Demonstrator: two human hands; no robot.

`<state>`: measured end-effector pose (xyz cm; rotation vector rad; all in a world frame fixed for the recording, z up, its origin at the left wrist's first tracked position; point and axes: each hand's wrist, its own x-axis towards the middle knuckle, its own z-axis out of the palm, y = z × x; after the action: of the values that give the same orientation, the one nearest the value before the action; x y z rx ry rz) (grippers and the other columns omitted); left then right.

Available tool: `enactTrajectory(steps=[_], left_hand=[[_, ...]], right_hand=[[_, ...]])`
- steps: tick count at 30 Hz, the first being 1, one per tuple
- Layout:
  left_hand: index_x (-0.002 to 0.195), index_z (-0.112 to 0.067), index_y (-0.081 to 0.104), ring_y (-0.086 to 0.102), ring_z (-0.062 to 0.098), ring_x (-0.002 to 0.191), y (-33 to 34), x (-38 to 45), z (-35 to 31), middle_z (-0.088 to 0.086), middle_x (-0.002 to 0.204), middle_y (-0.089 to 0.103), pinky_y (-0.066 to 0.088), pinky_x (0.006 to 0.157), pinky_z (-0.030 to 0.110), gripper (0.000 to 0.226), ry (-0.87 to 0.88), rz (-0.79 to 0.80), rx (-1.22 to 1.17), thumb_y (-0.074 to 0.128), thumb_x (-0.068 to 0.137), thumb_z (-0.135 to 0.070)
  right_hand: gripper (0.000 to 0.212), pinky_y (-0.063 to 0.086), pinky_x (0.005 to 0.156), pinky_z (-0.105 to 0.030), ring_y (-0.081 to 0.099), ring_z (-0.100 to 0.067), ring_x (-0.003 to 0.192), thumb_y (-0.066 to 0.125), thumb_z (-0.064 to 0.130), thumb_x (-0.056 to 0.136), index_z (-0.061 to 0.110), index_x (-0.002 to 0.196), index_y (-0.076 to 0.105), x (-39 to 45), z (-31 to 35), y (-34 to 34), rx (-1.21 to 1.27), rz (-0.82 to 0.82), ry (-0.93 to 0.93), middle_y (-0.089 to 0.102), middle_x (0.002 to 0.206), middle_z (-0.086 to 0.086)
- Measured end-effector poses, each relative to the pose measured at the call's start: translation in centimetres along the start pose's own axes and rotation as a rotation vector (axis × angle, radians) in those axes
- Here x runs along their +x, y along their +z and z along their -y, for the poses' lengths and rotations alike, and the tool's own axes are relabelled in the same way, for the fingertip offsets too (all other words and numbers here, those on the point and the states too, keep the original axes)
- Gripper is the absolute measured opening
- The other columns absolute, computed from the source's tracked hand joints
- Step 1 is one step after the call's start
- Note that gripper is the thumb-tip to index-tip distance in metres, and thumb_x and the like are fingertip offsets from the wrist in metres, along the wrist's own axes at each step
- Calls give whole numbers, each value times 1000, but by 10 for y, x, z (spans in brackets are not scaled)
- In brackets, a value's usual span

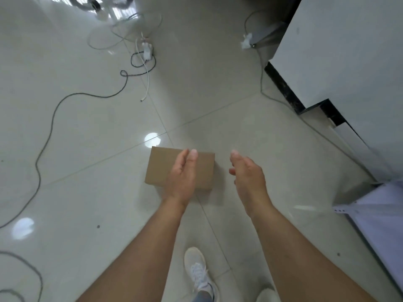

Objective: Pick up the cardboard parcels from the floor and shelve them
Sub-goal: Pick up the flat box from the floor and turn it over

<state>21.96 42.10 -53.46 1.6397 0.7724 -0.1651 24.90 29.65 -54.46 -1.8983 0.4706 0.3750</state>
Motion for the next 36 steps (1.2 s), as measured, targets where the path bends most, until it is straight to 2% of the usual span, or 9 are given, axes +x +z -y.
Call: enactTrajectory(steps=[5,13,16,19,22,24,27,32,36], left_hand=[[142,-23,46,44,15,136,-24,40,18,-2,145,50,32,116,42,55,-64,-23,-18,34,97,-52],[140,-19,47,48,16,131,-34,115,44,1,143,52,36,113,41,52,-170,-63,16,48,95,-43],[134,-21,53,52,17,125,-35,145,56,2,139,53,44,106,45,45,-235,-80,-18,61,90,-32],[129,-18,54,62,19,106,-34,172,72,2,123,57,56,78,36,40,-254,-68,-47,62,90,-22],[106,-20,64,64,15,86,-32,198,92,-1,105,62,53,65,30,18,-260,-74,-2,59,92,-29],[85,-25,68,65,17,92,-31,213,107,-2,101,68,54,74,33,24,-274,-93,20,54,92,-43],[74,-31,72,62,17,110,-33,233,131,-2,110,71,48,100,44,48,-309,-63,107,43,80,-69],[118,-29,66,53,14,126,-38,266,160,-5,131,62,36,106,32,55,-304,-22,139,37,88,-66],[138,-27,51,47,14,133,-38,297,182,-7,143,52,34,110,29,57,-260,-27,216,44,91,-58]], right_hand=[[51,46,93,-51,62,-33,100,32,52,94,13,82,63,25,-2,36,23,35,86,62,95,-7],[66,47,92,-51,61,-34,98,35,59,85,1,96,64,94,-19,76,3,62,145,65,99,-14],[35,47,82,-37,60,-26,90,55,42,87,9,96,66,120,-31,84,34,81,178,67,92,-6],[27,49,90,-38,60,-17,100,65,30,82,17,106,65,139,-49,93,16,120,204,65,104,2],[11,51,78,-41,63,-17,83,61,31,84,24,76,63,159,-66,105,-3,90,241,66,85,1],[28,50,72,-40,64,-22,72,53,38,88,21,67,62,173,-77,115,-4,53,287,67,83,-7],[42,51,89,-48,66,-28,92,41,48,91,25,64,63,191,-98,130,-58,23,314,68,88,-6],[56,43,98,-52,57,-35,113,37,54,91,8,100,68,212,-120,161,-152,53,300,65,116,-16],[62,39,102,-39,52,-30,119,43,57,88,7,123,56,231,-139,184,-171,71,309,56,130,-14]])
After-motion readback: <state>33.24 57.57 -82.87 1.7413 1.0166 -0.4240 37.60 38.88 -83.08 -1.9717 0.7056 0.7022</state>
